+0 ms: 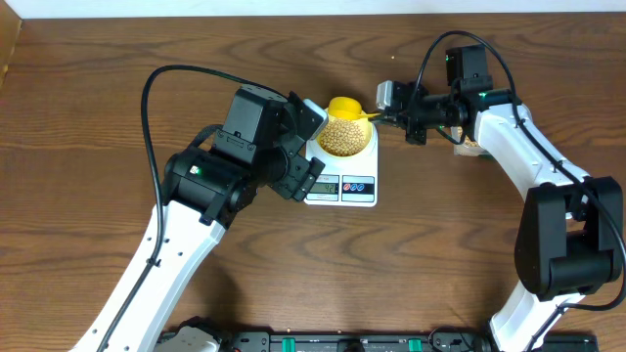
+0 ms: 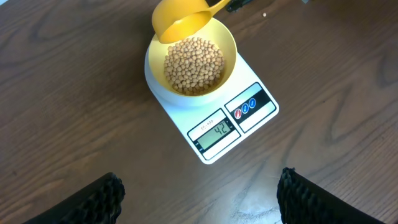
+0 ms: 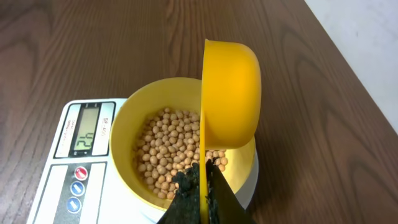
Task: Scoop item into bowl and weigh 50g on scale
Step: 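Tilt the scoop with the right gripper to pour soybeans into the bowl, then carry the emptied scoop right back to the soybean tub, then dip the scoop into the soybean tub and scoop beans, then lift the filled scoop and carry it left over the yellow bowl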
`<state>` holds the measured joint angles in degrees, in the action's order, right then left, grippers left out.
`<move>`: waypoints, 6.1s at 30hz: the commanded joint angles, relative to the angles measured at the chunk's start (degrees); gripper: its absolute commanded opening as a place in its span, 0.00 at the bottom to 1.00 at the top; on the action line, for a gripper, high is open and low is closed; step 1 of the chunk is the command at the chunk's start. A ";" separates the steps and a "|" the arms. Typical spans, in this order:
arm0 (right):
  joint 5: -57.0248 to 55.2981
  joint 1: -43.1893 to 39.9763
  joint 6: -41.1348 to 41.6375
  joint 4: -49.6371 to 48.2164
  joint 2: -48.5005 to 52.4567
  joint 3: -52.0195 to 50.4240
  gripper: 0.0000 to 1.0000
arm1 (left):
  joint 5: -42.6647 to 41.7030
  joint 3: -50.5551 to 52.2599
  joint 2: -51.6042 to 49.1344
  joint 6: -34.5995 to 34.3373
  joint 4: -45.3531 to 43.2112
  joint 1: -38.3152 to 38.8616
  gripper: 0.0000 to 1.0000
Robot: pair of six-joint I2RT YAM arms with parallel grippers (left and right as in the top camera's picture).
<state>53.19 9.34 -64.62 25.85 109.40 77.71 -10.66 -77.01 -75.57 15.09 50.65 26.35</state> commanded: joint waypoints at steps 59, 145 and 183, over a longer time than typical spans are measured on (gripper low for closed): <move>-57.02 -12.72 50.93 9.27 -13.35 -11.98 0.01 | -0.70 -0.46 -0.02 0.52 0.09 -0.31 0.81; 8.41 -15.74 75.32 -5.86 -13.38 -12.04 0.01 | -0.72 -0.46 -0.02 0.52 0.09 -0.31 0.81; -2.49 0.90 64.37 -15.72 -13.38 -12.04 0.01 | -0.70 -0.46 -0.02 0.52 0.09 -0.31 0.81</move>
<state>50.46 9.32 3.51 9.91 96.88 65.80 -10.66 -77.01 -75.57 15.09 50.65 26.35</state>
